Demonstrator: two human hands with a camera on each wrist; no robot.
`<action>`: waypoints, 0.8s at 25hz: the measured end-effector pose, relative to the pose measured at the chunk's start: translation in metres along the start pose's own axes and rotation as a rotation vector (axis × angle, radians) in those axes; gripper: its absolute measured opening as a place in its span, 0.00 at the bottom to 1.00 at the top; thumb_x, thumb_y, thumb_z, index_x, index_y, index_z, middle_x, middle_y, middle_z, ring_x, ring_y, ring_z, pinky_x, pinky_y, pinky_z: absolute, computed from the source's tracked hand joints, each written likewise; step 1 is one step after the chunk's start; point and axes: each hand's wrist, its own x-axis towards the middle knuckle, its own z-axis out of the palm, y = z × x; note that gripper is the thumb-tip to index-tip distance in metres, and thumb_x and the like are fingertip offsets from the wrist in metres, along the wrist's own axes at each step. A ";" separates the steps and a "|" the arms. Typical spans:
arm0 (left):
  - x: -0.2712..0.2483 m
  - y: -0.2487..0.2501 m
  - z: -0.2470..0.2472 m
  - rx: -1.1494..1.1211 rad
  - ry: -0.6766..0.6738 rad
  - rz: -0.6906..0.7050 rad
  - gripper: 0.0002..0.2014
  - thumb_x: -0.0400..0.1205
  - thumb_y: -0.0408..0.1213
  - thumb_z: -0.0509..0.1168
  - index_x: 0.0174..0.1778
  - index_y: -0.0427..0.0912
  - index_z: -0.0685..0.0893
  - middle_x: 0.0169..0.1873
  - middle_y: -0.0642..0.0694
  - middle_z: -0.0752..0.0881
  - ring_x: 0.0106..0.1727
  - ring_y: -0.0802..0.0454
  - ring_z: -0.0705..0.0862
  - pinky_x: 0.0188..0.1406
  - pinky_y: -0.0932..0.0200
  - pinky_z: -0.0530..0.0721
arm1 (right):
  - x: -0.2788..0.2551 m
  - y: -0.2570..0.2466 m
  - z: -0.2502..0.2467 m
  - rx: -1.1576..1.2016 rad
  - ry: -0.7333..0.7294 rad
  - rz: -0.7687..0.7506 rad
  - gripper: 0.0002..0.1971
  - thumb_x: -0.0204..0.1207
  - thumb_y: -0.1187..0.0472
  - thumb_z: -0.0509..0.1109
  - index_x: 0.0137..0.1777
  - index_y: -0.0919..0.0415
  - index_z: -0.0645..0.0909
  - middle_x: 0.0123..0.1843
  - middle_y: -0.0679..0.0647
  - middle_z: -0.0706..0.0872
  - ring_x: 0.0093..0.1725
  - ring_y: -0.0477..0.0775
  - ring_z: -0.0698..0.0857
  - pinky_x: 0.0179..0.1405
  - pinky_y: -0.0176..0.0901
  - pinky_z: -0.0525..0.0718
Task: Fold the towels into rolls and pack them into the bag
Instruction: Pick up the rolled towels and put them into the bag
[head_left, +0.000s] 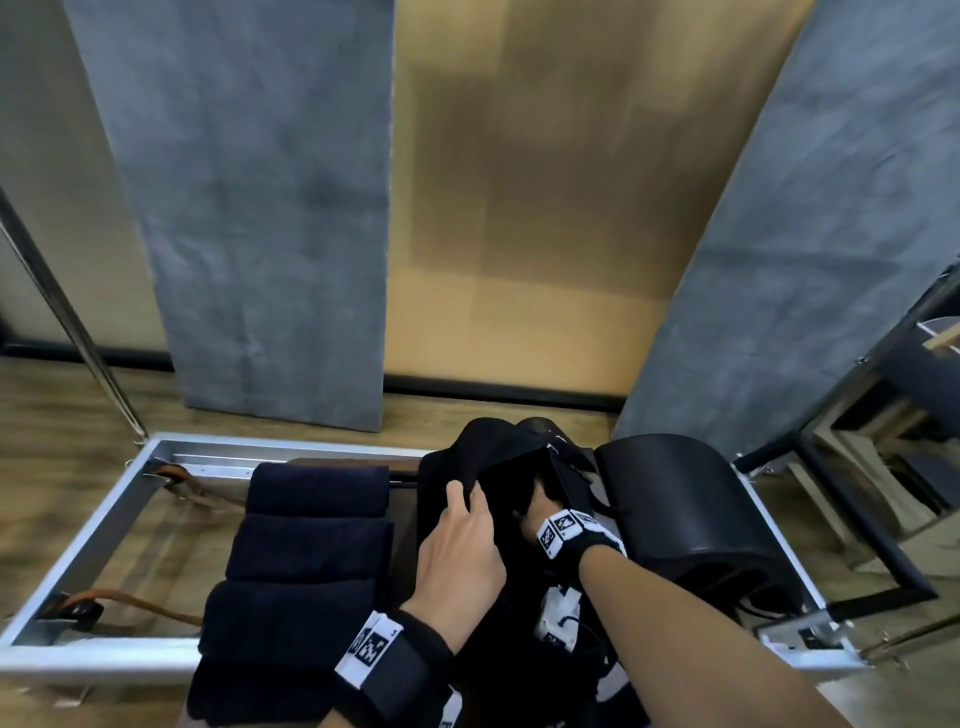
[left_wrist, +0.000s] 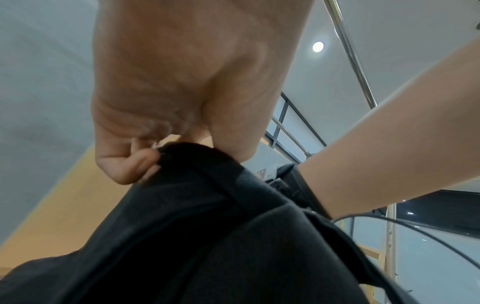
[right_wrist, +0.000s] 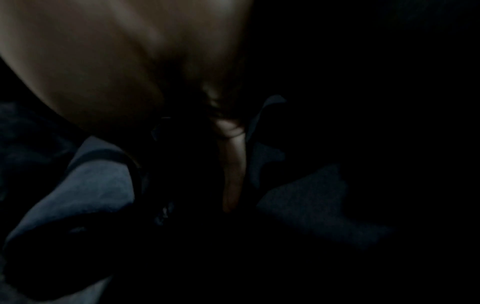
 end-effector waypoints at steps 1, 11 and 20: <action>0.000 0.000 0.001 0.003 0.002 0.004 0.35 0.84 0.28 0.62 0.89 0.42 0.59 0.73 0.45 0.62 0.51 0.45 0.82 0.42 0.56 0.74 | 0.002 -0.002 0.004 -0.012 0.004 0.006 0.44 0.91 0.57 0.63 0.92 0.51 0.32 0.76 0.69 0.81 0.72 0.66 0.84 0.66 0.50 0.80; -0.005 -0.007 0.009 0.062 -0.026 0.015 0.39 0.85 0.30 0.60 0.93 0.43 0.52 0.79 0.45 0.58 0.65 0.44 0.82 0.45 0.57 0.75 | 0.013 -0.013 0.011 -0.076 -0.056 0.027 0.42 0.91 0.43 0.62 0.93 0.49 0.39 0.78 0.70 0.79 0.77 0.67 0.81 0.72 0.53 0.78; -0.019 -0.026 0.010 -0.282 0.285 0.146 0.29 0.91 0.58 0.60 0.87 0.57 0.63 0.71 0.56 0.63 0.62 0.59 0.80 0.52 0.57 0.87 | -0.036 -0.088 -0.097 -0.078 0.226 -0.182 0.15 0.82 0.57 0.66 0.59 0.69 0.82 0.54 0.66 0.90 0.51 0.68 0.94 0.54 0.58 0.93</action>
